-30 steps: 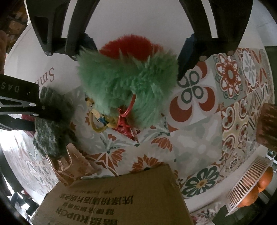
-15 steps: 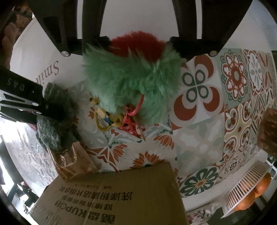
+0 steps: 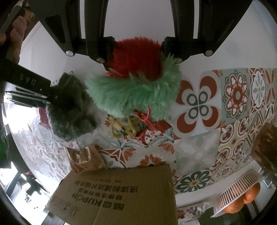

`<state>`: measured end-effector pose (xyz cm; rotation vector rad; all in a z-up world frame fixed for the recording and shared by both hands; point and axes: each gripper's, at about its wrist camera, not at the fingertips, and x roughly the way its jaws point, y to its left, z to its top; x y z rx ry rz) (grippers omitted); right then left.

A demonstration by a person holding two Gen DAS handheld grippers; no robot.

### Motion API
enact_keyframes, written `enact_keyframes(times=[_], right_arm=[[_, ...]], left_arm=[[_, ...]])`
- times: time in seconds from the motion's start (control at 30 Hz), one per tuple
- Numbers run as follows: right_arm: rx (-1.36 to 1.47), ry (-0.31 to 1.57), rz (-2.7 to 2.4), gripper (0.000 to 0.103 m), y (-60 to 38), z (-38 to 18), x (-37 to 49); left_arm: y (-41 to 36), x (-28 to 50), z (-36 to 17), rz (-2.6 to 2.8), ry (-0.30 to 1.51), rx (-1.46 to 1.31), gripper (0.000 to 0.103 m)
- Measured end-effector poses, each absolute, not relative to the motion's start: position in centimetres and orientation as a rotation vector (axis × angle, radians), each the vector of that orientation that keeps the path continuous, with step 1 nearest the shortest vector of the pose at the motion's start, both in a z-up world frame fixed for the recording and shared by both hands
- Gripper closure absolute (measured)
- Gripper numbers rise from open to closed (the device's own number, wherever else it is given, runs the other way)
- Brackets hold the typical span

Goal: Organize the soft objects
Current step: 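Carry the knitted plush with the right tool while the left tool carries the fuzzy plush to the box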

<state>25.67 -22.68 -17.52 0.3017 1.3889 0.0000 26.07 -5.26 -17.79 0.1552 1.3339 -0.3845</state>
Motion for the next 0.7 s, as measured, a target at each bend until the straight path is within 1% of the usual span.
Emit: enact_keyframes(times=[0.3,0.7], right_arm=[[0.322,1.315,0.038,0.074,-22.6,-14.5,23.9],[0.325,1.163,0.049,0.074,-23.2,-8.3,23.8]], left_arm=[[-4.1,23.5,-14.7,-0.379,1.269,0.114,0.066],[-4.5,23.5,-9.0,-0.377,1.118,0.089,0.066]])
